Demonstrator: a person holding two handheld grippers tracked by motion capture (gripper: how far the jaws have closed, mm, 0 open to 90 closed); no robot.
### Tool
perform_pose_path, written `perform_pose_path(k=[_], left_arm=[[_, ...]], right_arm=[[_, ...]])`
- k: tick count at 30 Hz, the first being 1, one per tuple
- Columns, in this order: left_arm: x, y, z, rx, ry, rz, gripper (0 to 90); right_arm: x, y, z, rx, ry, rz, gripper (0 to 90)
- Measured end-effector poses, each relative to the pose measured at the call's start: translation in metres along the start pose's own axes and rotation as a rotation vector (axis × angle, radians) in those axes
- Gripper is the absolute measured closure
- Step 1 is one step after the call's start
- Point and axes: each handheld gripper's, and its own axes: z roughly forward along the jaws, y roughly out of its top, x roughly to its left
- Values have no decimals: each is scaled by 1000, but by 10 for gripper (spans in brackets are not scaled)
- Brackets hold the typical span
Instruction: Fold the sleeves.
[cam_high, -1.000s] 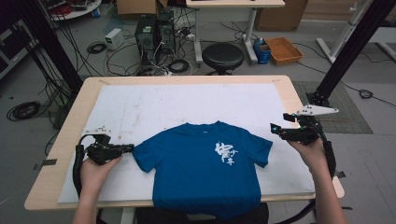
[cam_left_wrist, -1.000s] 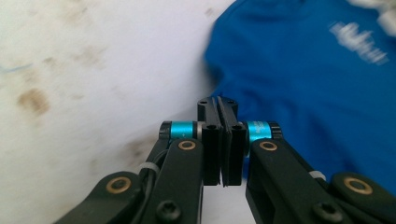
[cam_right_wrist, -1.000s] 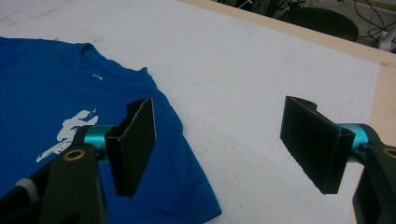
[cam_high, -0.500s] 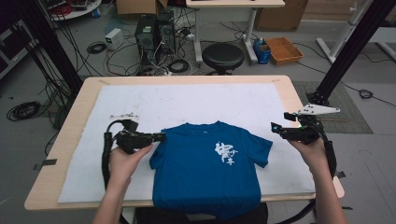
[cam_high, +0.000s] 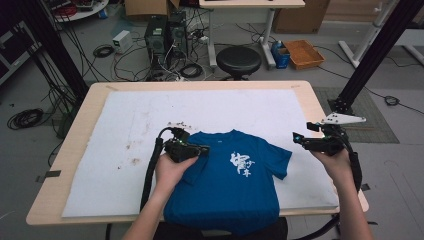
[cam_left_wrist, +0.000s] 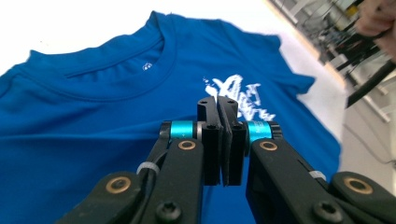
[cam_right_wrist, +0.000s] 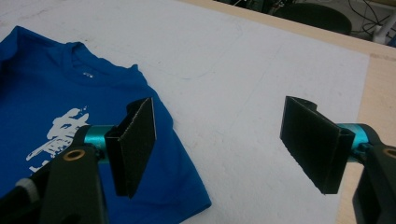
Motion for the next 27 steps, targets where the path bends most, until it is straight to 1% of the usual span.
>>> perform_pose_path(k=[1,2,3,4,5,6,7,8,9,10,11,12,13,14,15,16,17,18,20,21,22,23,24,25,26,27], left_arm=[[2,0,6,-4,22,8,820],[3,0,8,-15,29,12,748],[3,0,8,-15,29,12,678],[3,0,8,-25,46,20,678],[3,0,8,-36,56,37,593],[3,0,3,-68,83,70,545],[3,0,3,-68,83,70,509],[2,0,-1,-89,99,87,488],[1,0,-12,-133,130,139,480],[1,0,-19,-153,157,167,465],[1,0,-19,-153,157,167,444],[2,-2,-33,-181,195,212,434],[2,-2,-33,-181,195,212,434],[4,-5,-49,-198,235,249,433],[4,-5,-49,-198,235,249,430],[7,-9,-66,-221,265,261,430],[10,-12,-75,-236,279,266,430],[10,-12,-75,-236,279,266,430],[15,-17,-91,-264,299,263,430],[21,-22,-106,-286,324,257,430],[23,-23,-113,-294,332,250,429],[23,-23,-113,-294,332,250,430],[29,-28,-125,-308,345,247,430],[31,-30,-130,-317,355,243,430],[31,-30,-130,-317,355,243,429],[34,-34,-138,-325,364,237,430]], right_arm=[[0,0,0,0,-2,-3,267],[1,0,0,3,-2,2,269],[1,0,0,3,-2,2,269],[1,0,1,6,-5,0,270],[1,-1,1,7,-11,1,271],[0,-1,1,7,-11,3,276],[0,-2,1,10,-14,10,286],[-1,-2,1,10,-18,18,292],[-2,-3,1,11,-20,26,297],[-3,-5,1,12,-23,35,315],[-3,-5,1,12,-23,35,315],[-4,-8,1,18,-20,45,381],[-5,-10,1,26,-17,49,404],[-5,-13,1,33,-16,54,429],[-6,-15,1,43,-15,62,445],[-6,-18,2,53,-10,68,458],[-6,-20,3,60,1,75,465],[-6,-23,5,66,12,80,475],[-4,-30,10,88,28,77,513],[-3,-34,14,103,28,75,528],[-3,-38,17,117,30,80,546],[-3,-38,17,117,30,80,546],[-4,-45,24,133,40,104,582],[-5,-47,26,141,38,116,590],[-6,-48,28,149,35,128,600],[-7,-50,30,154,36,138,605]])
